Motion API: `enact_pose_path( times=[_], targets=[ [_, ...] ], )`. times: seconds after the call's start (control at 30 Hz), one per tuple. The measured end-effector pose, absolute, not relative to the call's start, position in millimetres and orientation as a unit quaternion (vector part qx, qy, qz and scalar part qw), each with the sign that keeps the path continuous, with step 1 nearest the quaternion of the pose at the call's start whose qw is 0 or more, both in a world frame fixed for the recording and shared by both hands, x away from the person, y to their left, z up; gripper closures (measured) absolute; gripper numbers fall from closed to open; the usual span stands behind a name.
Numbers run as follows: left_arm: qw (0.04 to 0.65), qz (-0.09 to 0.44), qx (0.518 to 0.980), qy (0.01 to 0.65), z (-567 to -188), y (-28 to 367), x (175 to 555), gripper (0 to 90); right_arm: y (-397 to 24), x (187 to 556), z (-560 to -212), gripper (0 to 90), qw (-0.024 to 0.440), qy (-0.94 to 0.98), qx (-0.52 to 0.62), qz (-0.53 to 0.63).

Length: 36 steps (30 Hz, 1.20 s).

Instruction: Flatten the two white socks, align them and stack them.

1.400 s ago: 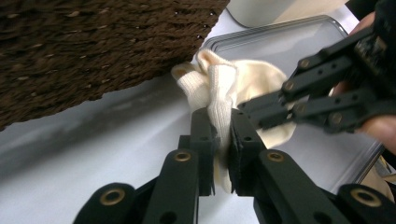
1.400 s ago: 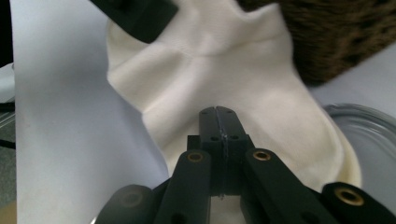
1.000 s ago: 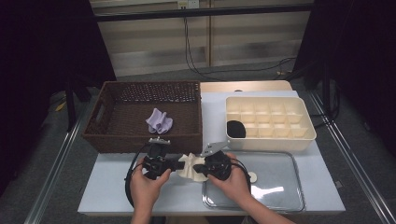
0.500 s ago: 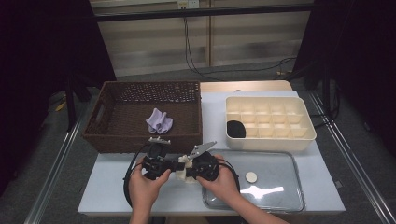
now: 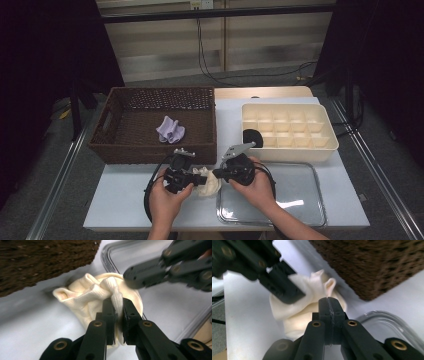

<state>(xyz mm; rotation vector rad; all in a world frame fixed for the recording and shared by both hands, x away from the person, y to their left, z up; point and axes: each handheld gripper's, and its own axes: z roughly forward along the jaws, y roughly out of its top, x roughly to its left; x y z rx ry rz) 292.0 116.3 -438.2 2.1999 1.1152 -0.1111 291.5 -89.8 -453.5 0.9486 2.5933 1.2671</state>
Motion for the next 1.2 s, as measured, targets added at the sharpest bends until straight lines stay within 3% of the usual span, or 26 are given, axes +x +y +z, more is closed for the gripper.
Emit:
enact_pose_path(
  times=[0.63,0.93,1.2],
  targets=[
    [0.324,-0.045,0.849,0.414,-449.8,101.4,291.6,73.1,-78.2,294.7,-455.2,90.0,0.058,0.844,0.301,0.44],
    [0.348,-0.052,0.833,0.426,-442.1,112.6,292.1,60.9,-85.2,296.7,-465.6,90.0,0.056,0.851,0.314,0.418],
    [0.363,-0.054,0.823,0.434,-438.7,122.2,293.7,62.6,-88.4,295.1,-468.6,90.0,0.057,0.851,0.313,0.419]
  ],
)
